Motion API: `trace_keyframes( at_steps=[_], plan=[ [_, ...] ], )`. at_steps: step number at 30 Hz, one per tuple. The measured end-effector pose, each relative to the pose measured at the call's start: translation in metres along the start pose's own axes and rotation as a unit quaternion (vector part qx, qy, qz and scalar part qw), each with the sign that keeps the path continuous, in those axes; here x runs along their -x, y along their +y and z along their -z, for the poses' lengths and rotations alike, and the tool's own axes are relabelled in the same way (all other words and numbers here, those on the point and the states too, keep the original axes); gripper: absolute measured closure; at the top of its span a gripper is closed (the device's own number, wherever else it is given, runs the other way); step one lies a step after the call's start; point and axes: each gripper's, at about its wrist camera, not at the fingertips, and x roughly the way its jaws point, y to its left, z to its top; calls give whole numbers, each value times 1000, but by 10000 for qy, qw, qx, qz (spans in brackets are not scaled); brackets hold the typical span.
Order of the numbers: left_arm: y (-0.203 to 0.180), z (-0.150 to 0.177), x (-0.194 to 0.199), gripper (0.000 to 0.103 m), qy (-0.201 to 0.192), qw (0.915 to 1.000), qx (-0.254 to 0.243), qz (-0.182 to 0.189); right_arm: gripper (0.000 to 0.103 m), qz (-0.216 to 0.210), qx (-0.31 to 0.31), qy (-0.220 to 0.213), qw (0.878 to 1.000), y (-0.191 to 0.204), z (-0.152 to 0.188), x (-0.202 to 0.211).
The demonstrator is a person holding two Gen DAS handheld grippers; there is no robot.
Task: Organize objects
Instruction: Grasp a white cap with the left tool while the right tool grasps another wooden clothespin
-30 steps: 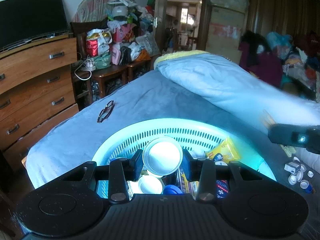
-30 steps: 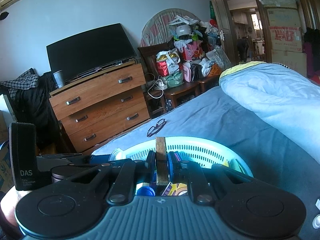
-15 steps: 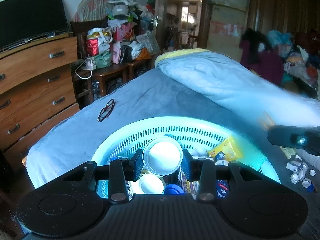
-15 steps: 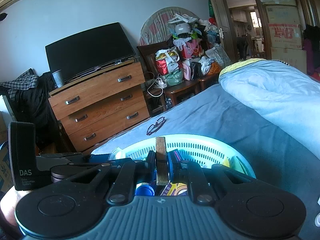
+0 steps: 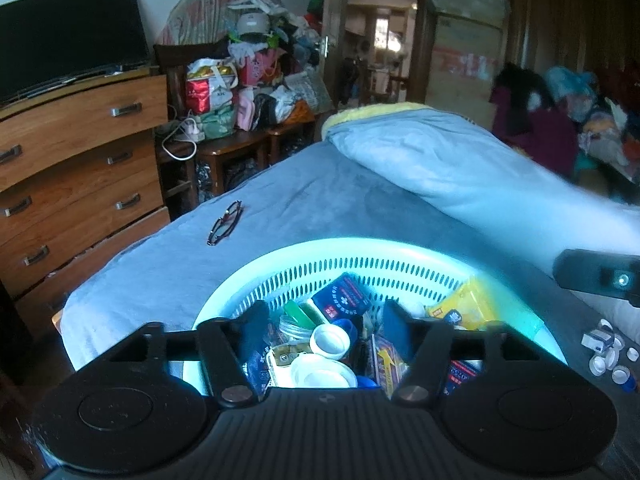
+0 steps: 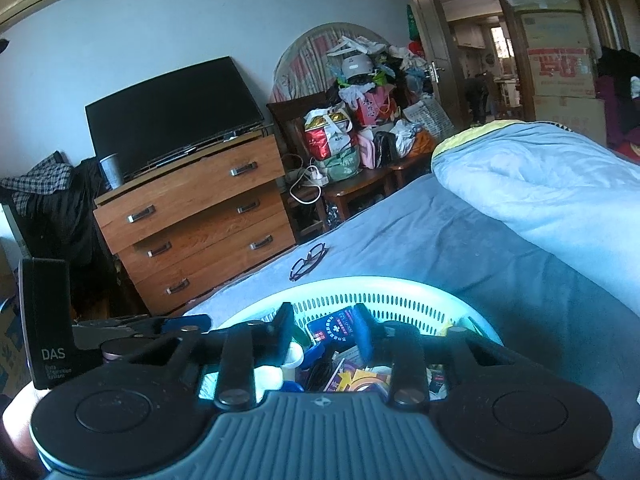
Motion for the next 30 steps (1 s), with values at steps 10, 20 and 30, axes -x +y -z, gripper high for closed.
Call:
trace_keyframes(
  at_steps=[10, 20, 30],
  plan=[
    [-17, 2, 12, 0, -492, 9987, -125, 25, 12, 223, -268, -699, 9969, -26, 15, 39],
    [-92, 27, 44, 0, -1118, 9745, -373, 1911, 1, 2451, 68, -697, 9670, -119, 162, 151],
    [-235, 99, 18, 0, -419, 9377, -1713, 2994, 38, 3218, -1104, 15, 9404, -248, 266, 199]
  ],
)
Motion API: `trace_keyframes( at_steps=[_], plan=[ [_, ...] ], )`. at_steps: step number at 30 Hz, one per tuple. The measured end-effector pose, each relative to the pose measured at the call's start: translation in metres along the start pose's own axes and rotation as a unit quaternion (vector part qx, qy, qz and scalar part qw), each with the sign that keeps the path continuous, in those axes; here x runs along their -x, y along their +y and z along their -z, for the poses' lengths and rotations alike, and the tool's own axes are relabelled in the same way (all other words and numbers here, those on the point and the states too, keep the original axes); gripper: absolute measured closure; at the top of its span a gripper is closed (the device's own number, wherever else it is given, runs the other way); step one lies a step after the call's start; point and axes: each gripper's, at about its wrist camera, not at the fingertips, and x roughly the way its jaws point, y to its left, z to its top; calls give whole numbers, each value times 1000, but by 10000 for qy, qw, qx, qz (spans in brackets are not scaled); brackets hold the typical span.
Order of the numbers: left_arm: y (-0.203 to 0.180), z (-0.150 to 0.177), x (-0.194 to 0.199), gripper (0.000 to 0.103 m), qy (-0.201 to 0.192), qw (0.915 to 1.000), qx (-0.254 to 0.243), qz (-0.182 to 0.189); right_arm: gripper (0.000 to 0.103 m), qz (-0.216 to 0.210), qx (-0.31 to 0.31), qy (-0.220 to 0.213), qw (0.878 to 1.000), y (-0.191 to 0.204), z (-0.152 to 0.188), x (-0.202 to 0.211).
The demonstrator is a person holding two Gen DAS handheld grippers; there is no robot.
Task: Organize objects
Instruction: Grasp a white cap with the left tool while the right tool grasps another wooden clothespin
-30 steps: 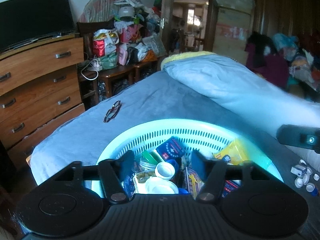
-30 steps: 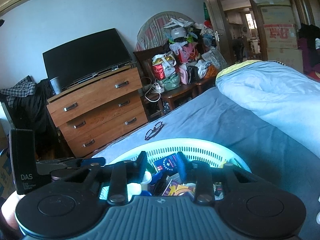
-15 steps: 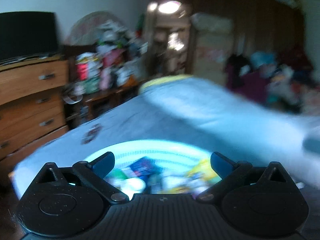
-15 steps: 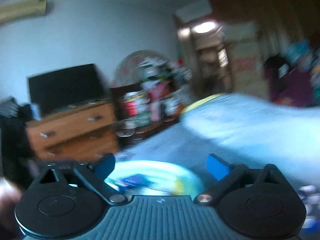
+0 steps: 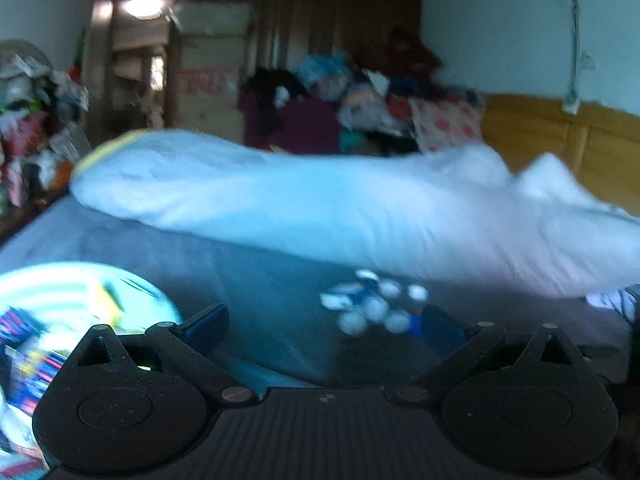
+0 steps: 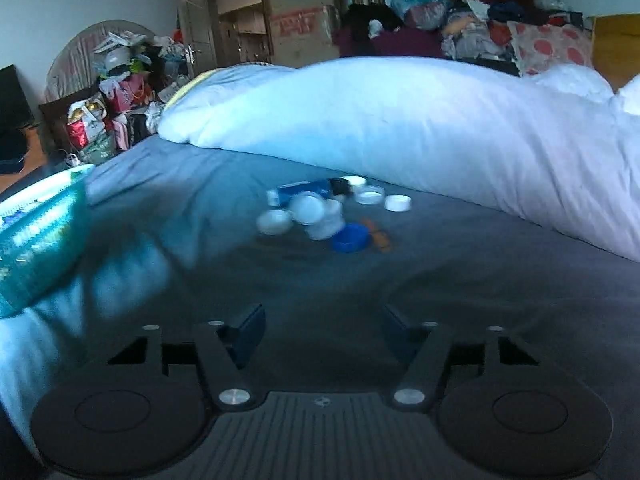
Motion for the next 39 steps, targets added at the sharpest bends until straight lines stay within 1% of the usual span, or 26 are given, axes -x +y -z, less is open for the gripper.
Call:
trace_keyframes(
  at_steps=[2, 4, 5, 6, 8, 11, 14, 16, 17, 18, 20, 21, 22, 23, 25, 26, 28, 29, 31, 32, 33, 34, 36, 37, 39],
  plan=[
    [-6, 5, -14, 0, 138, 9999, -41, 19, 42, 90, 62, 43, 9999, -16, -6, -25],
    [-7, 6, -26, 0, 239, 9997, -94, 17, 47, 182, 299, 150, 9993, -31, -10, -56],
    [-7, 9, -32, 0, 296, 9995, -99, 20, 53, 195, 426, 218, 9987, -33, -16, -74],
    [-7, 8, -39, 0, 334, 9994, -80, 26, 56, 206, 533, 278, 9980, -36, -22, -90],
    [-2, 9, -49, 0, 374, 9993, 20, 78, 56, 197, 623, 333, 9973, -39, -35, -117],
    [1, 10, -61, 0, 418, 9990, 85, 129, 56, 52, 726, 332, 9968, -39, -52, -147],
    [1, 10, -70, 0, 489, 9986, 101, 190, 57, -309, 836, 472, 9949, -35, -60, -170],
    [0, 11, -77, 0, 531, 9984, 92, 175, 70, -703, 1011, 496, 9911, -26, -60, -173],
    [-3, 11, -80, 0, 541, 9984, 89, 168, 79, -922, 1094, 534, 9883, -21, -59, -173],
    [-2, 11, -81, 0, 547, 9983, 95, 181, 84, -1150, 1234, 535, 9842, -14, -57, -169],
    [-3, 12, -84, 0, 562, 9982, 105, 193, 87, -1708, 1576, 671, 9703, 4, -50, -156],
    [-3, 12, -85, 0, 569, 9981, 112, 202, 90, -1939, 1733, 744, 9627, 15, -45, -146],
    [-4, 13, -86, 0, 567, 9981, 121, 215, 90, -2092, 1820, 802, 9574, 23, -40, -134],
    [-4, 14, -86, 0, 570, 9980, 139, 221, 90, -2051, 1836, 818, 9579, 28, -35, -122],
    [-4, 17, -87, 0, 591, 9979, 155, 232, 90, -1663, 1654, 740, 9693, 26, -30, -101],
    [-4, 19, -89, 0, 602, 9978, 151, 226, 90, -1399, 1318, 669, 9791, 19, -27, -89],
    [-5, 24, -95, 0, 620, 9979, 88, 173, 90, -1051, 962, 572, 9881, 9, -21, -77],
    [-6, 27, -100, 0, 670, 9977, 32, 89, 90, -908, 775, 518, 9915, 2, -15, -71],
    [-8, 33, -111, 1, 727, 9973, -93, 75, 90, -645, 324, 439, 9964, -10, -3, -62],
    [-9, 36, -118, 2, 764, 9970, -125, 88, 87, -518, 193, 382, 9977, -15, 3, -58],
    [-11, 39, -124, 4, 806, 9966, -110, 97, 84, -345, 92, 329, 9988, -20, 10, -55],
    [-13, 42, -133, 5, 837, 9964, -116, 123, 84, -249, 16, 303, 9992, -23, 15, -55],
    [-20, 49, -147, 10, 861, 9958, -270, 155, 83, -167, 46, 217, 9996, -27, 23, -54],
    [-24, 51, -155, 10, 874, 9954, -368, 163, 81, -160, 84, 187, 9997, -31, 23, -59],
    [-29, 57, -170, 16, 944, 9945, -424, 141, 64, -165, 71, 99, 9998, -34, 26, -59]
  ],
)
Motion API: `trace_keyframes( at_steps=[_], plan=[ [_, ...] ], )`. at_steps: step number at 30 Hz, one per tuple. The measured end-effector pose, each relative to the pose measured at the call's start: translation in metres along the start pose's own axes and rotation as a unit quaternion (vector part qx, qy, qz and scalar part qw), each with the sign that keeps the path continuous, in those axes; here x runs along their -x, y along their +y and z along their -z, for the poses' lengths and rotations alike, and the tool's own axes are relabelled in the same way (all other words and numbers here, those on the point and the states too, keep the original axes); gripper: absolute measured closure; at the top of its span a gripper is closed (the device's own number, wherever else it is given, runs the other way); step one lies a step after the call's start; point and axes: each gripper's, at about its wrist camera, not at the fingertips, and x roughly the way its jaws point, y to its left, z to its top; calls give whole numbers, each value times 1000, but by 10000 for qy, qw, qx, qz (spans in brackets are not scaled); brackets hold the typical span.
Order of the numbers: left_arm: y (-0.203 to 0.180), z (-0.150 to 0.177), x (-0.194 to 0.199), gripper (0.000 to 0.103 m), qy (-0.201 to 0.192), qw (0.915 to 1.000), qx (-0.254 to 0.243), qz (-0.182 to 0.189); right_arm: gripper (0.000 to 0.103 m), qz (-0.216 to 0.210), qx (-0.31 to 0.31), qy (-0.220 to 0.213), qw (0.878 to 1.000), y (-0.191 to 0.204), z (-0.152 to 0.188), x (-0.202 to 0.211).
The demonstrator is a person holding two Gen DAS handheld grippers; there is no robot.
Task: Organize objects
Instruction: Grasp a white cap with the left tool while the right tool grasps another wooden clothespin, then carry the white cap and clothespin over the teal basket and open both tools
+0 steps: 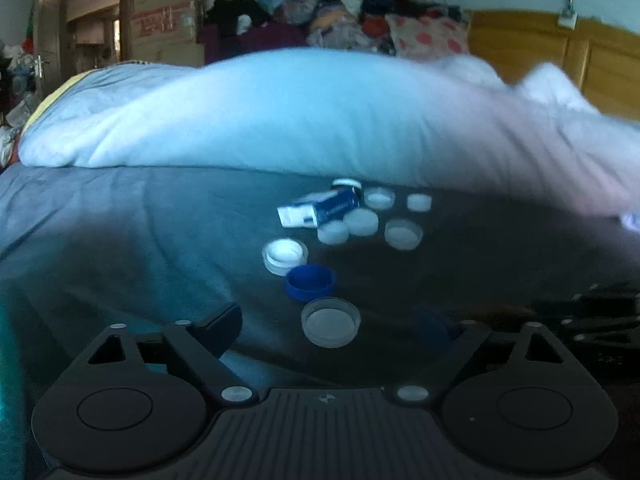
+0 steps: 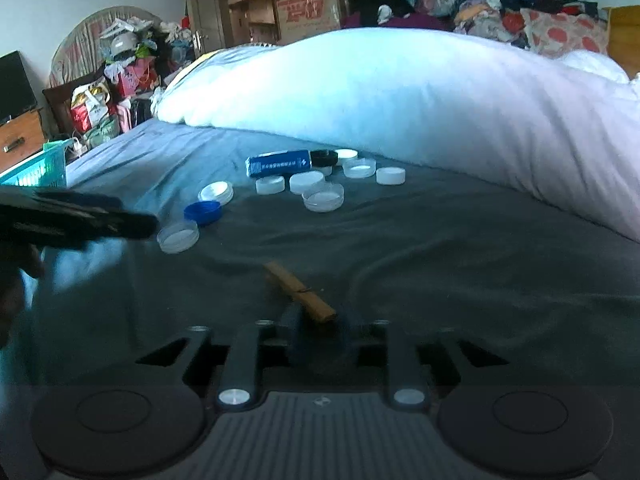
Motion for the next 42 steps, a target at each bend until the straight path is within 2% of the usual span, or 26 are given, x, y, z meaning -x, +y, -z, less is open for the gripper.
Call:
trace_keyframes(
  at_steps=[4, 7, 10, 13, 14, 15, 16, 17, 22, 28, 34, 38, 42],
  plan=[
    [-2, 6, -27, 18, 164, 9998, 94, 36, 63, -128, 84, -48, 9999, 1, 1, 2],
    [-5, 13, -41, 19, 323, 9995, -55, 49, 63, -210, 331, -13, 9992, 2, -4, 0],
    [-7, 14, -44, 20, 307, 9995, -113, 41, 63, -342, 639, -3, 9974, 6, -10, -7],
    [-9, 12, -47, 21, 297, 9994, -159, 52, 70, -502, 928, 88, 9944, 9, -15, -16],
    [-11, 12, -47, 29, 286, 9994, -211, 42, 76, -536, 968, 126, 9938, 10, -16, -18],
    [-13, 11, -47, 40, 278, 9993, -267, 36, 86, -556, 1017, 136, 9932, 12, -15, -18],
    [-16, 11, -47, 47, 263, 9991, -319, 25, 87, -533, 1095, 141, 9925, 14, -14, -16],
    [-18, 11, -46, 62, 277, 9990, -350, 49, 87, -482, 1162, 132, 9920, 18, -13, -13],
    [-20, 7, -35, 63, 326, 9994, -101, -47, 87, -376, 612, 92, 9974, 7, -14, -4],
    [-26, -14, 24, 63, -86, 9997, -77, -236, 87, -140, -61, -248, 9996, 1, -31, 25],
    [-6, -54, 104, 63, -699, 9943, 53, -808, 87, -315, -122, -811, 9961, 29, -83, 58],
    [31, -77, 161, 63, -1070, 9833, 374, -1422, 87, -694, 169, -1247, 9896, 72, -132, 78],
    [79, -86, 220, 63, -1312, 9654, 717, -2139, 87, -1275, 438, -1519, 9791, 129, -180, 92]
  ],
)
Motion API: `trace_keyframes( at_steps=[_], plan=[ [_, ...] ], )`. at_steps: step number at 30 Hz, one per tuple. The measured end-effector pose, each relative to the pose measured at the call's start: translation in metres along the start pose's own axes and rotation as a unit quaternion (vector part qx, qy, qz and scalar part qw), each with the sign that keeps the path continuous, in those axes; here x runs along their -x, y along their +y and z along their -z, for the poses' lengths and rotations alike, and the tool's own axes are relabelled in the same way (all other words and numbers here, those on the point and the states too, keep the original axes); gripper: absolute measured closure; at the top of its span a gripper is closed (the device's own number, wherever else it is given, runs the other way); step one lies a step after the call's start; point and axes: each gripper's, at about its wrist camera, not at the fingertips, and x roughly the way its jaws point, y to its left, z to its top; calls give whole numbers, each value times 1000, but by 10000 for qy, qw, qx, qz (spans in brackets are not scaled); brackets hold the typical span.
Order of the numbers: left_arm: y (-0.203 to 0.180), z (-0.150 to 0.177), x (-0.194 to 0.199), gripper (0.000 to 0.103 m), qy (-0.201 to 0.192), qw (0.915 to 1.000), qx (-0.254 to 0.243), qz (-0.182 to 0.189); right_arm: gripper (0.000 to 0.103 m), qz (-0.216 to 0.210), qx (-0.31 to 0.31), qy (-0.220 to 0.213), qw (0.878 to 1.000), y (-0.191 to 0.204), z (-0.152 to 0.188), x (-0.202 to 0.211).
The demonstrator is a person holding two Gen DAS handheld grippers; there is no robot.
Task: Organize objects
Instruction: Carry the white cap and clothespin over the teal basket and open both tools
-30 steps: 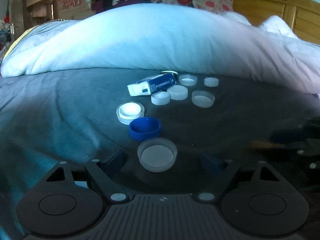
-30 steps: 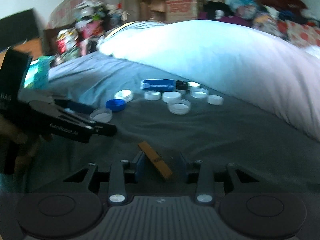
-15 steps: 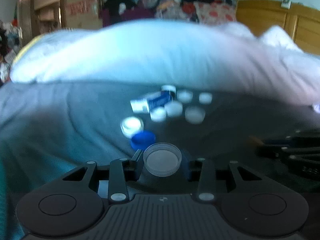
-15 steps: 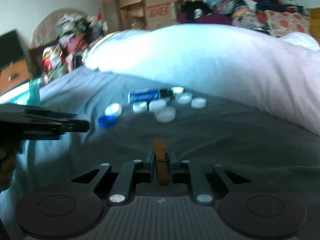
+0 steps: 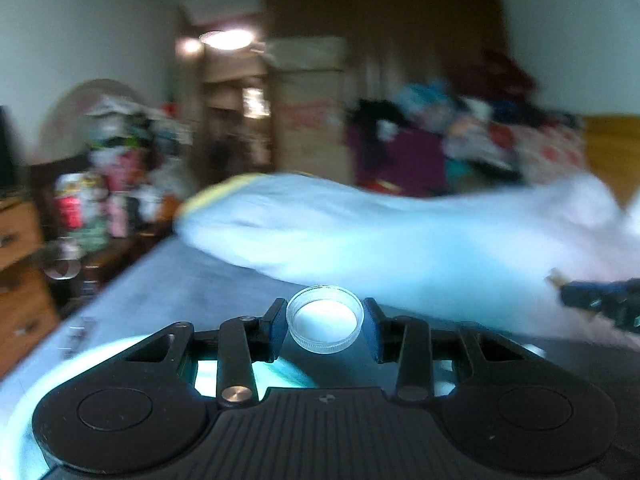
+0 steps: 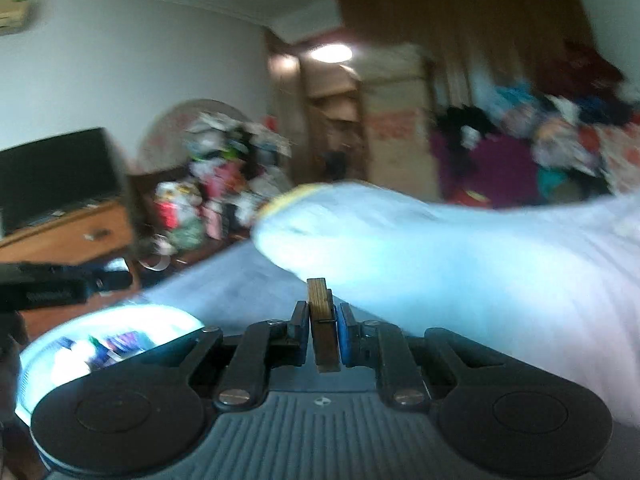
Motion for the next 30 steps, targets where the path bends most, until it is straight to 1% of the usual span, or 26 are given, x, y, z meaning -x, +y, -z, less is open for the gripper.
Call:
trace_keyframes(
  at_steps=[2, 5, 8, 10, 12, 16, 22, 30],
  plan=[
    [37, -8, 12, 63, 11, 9989, 248, -388, 87, -346, 34, -26, 9994, 28, -21, -11],
    [88, -9, 23, 63, 174, 9944, 596, -853, 87, -791, 148, 86, 9967, 72, -45, -28],
    [130, 0, 34, 63, 439, 9879, 888, -1195, 87, -1141, 225, 276, 9928, 112, -60, -45],
    [148, 9, 37, 63, 627, 9839, 1020, -1328, 87, -1335, 298, 399, 9898, 139, -65, -55],
    [165, 18, 41, 63, 821, 9806, 1131, -1373, 87, -1490, 368, 489, 9869, 162, -68, -61],
    [178, 27, 41, 63, 1067, 9784, 1144, -1349, 87, -1734, 475, 709, 9812, 208, -67, -70],
    [184, 35, 42, 63, 1104, 9783, 1146, -1326, 87, -1827, 630, 960, 9764, 254, -58, -80],
    [193, 42, 35, 63, 1062, 9792, 1244, -1204, 87, -1801, 726, 1047, 9754, 269, -54, -80]
  ],
)
